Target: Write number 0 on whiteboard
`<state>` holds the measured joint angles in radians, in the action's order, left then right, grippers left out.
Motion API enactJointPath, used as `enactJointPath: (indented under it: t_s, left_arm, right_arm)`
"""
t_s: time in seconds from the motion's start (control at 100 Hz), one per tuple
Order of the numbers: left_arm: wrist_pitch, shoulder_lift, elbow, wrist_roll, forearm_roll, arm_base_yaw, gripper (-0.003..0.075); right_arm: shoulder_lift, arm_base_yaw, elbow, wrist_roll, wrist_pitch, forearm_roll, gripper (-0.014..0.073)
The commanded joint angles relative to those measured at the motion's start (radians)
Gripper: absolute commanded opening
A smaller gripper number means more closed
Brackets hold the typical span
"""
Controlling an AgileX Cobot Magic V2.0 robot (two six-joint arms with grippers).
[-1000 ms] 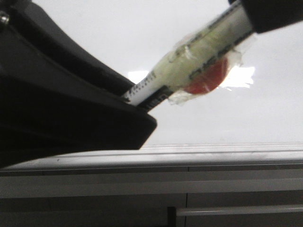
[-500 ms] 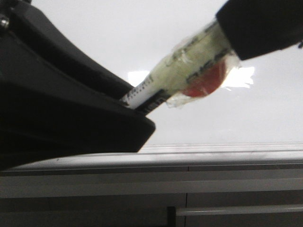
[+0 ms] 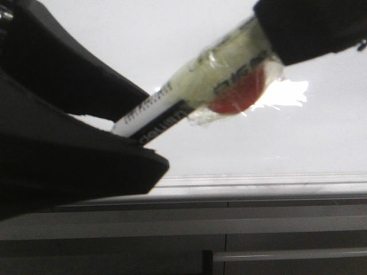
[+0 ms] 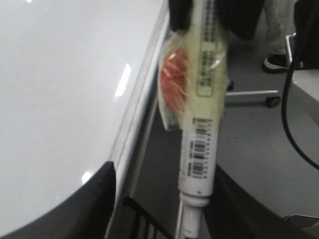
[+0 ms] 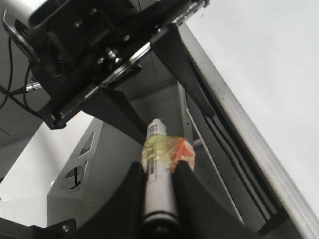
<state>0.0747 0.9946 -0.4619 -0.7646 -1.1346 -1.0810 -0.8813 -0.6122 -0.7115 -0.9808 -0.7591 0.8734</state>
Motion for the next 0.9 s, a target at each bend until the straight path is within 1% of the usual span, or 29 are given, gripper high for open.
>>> enactJointPath:
  t_s: [0.0, 0.13, 0.27, 0.37, 0.42, 0.46, 0.47, 0.49, 0.51, 0.53, 0.54, 0.56, 0.57, 0.62, 0.74, 0.8, 0.89]
  left_arm:
    - [-0.012, -0.063, -0.034, -0.011, 0.021, -0.006, 0.0411]
    - [-0.075, -0.194, -0.034, -0.011, 0.034, -0.006, 0.0411]
    - [-0.235, -0.361, -0.034, -0.011, 0.062, -0.006, 0.0411]
    - [-0.405, -0.466, -0.034, -0.011, 0.058, -0.006, 0.0399]
    - [-0.477, -0.509, -0.034, -0.011, 0.058, -0.006, 0.0355]
    - [-0.520, -0.540, -0.034, -0.011, 0.062, -0.006, 0.0283]
    - [-0.525, -0.545, -0.034, -0.011, 0.062, -0.006, 0.0252]
    - [-0.539, -0.559, -0.034, -0.011, 0.062, -0.006, 0.0218]
    - [-0.552, -0.577, -0.034, -0.011, 0.062, -0.006, 0.0141]
    - [-0.563, -0.585, -0.034, -0.011, 0.062, -0.006, 0.0099]
    - [-0.567, -0.592, -0.034, -0.011, 0.062, -0.006, 0.0056]
    - [-0.577, -0.602, -0.034, -0.011, 0.062, -0.006, 0.0012]
    - [-0.581, -0.605, -0.034, -0.011, 0.062, -0.006, -0.0024]
    - [-0.614, -0.621, -0.034, -0.029, 0.062, -0.006, -0.0020]
    - [-0.758, -0.629, -0.034, -0.117, 0.062, -0.006, -0.0020]
    - [-0.772, -0.629, -0.034, -0.130, 0.062, -0.006, -0.0020]
    - [-0.763, -0.629, -0.032, -0.130, 0.053, -0.006, -0.0020]
  right_arm:
    - [0.003, 0.000, -0.033, -0.009, 0.036, 0.043, -0.0068]
    - [0.001, 0.000, -0.033, -0.009, 0.071, 0.022, -0.0068]
    - [-0.032, 0.000, -0.033, -0.009, 0.108, 0.018, -0.0068]
    - [-0.075, 0.000, -0.033, -0.009, 0.132, 0.018, -0.0068]
    - [-0.095, 0.000, -0.033, -0.009, 0.149, 0.018, -0.0068]
    - [-0.109, 0.000, -0.033, -0.009, 0.162, 0.040, -0.0068]
    - [-0.112, 0.000, -0.033, -0.009, 0.166, 0.048, -0.0068]
    - [-0.116, 0.000, -0.033, -0.009, 0.174, 0.056, -0.0068]
    - [-0.123, 0.000, -0.033, -0.009, 0.179, 0.070, -0.0068]
    - [-0.128, 0.000, -0.033, -0.009, 0.185, 0.082, -0.0068]
    - [-0.130, 0.000, -0.033, -0.009, 0.190, 0.090, -0.0068]
    - [-0.136, 0.000, -0.033, -0.009, 0.195, 0.096, -0.0069]
    - [-0.136, 0.000, -0.033, -0.009, 0.197, 0.101, -0.0068]
    - [-0.146, 0.000, -0.033, -0.009, 0.207, 0.111, -0.0068]
    - [-0.152, 0.000, -0.033, -0.009, 0.198, 0.124, -0.0068]
    - [-0.152, 0.000, -0.033, -0.021, 0.210, 0.125, -0.0068]
    - [-0.152, 0.000, -0.033, -0.076, 0.241, 0.125, -0.0068]
